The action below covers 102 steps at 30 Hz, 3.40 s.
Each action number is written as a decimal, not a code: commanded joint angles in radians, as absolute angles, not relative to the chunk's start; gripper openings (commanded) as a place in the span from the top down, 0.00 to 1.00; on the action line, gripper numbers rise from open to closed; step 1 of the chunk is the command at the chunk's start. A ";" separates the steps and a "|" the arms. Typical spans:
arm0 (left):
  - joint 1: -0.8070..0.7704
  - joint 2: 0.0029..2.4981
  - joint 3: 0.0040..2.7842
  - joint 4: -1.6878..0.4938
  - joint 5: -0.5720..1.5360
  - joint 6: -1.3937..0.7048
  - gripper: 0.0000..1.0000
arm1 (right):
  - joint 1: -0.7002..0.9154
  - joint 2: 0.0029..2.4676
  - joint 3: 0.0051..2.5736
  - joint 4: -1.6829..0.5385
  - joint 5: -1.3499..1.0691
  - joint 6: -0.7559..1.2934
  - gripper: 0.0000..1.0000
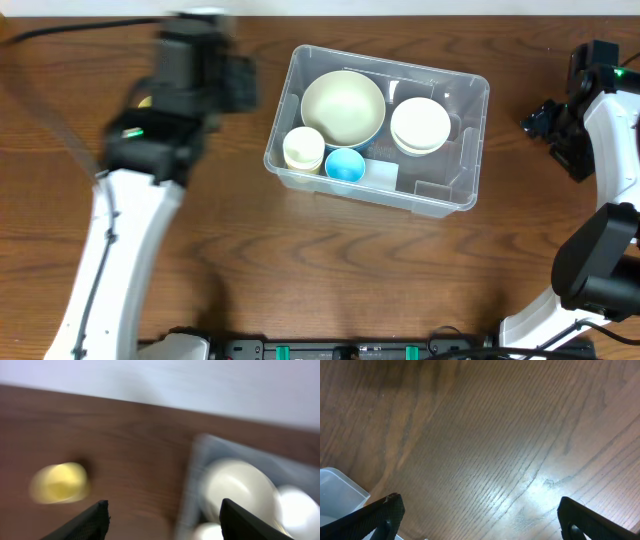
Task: Pack container
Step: 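Release the blue cup and move the left gripper to the yellow cup, then grasp the yellow cup rim with the left gripper and lift, then carry the yellow cup and lower it onto the blue cup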
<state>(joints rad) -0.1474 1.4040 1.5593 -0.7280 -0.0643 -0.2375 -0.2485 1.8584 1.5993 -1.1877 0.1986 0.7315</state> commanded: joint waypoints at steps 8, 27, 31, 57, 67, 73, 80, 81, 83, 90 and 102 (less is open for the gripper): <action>0.174 1.644 1.553 -0.746 0.007 -0.326 0.28 | -0.255 1.846 1.597 -1.188 0.209 0.747 0.01; 0.326 2.000 1.553 -0.765 0.099 -0.386 0.28 | -0.255 1.846 1.597 -1.189 0.209 0.747 0.01; 0.326 2.054 1.553 -0.756 0.102 -0.377 0.28 | -0.255 1.846 1.596 -1.188 0.209 0.747 0.01; 0.290 1.520 1.555 -0.720 0.448 -0.298 0.94 | -0.255 1.846 1.597 -1.188 0.209 0.747 0.01; -0.215 1.172 1.555 -0.770 0.396 0.035 0.94 | -0.255 1.846 1.597 -1.188 0.209 0.747 0.01; -0.471 1.284 1.554 -0.804 0.204 0.091 0.93 | -0.255 1.846 1.597 -1.188 0.209 0.747 0.01; -0.562 1.534 1.554 -0.803 0.162 0.120 0.94 | -0.255 1.846 1.597 -1.188 0.209 0.747 0.01; -0.562 1.565 1.555 -0.801 0.162 0.120 0.95 | -0.255 1.846 1.597 -1.188 0.209 0.747 0.01; -0.561 1.617 1.555 -0.800 0.162 0.120 0.94 | -0.255 1.846 1.597 -1.188 0.209 0.747 0.01; -0.561 1.717 1.554 -0.800 0.159 0.120 0.94 | -0.255 1.846 1.597 -1.188 0.209 0.747 0.01; -0.533 1.790 1.554 -0.809 0.084 0.120 0.94 | -0.255 1.846 1.597 -1.188 0.209 0.747 0.01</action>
<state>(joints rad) -0.5514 1.7733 1.5562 -0.8047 0.1265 0.1078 -0.2485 1.8584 1.5993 -1.1877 0.1986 0.7315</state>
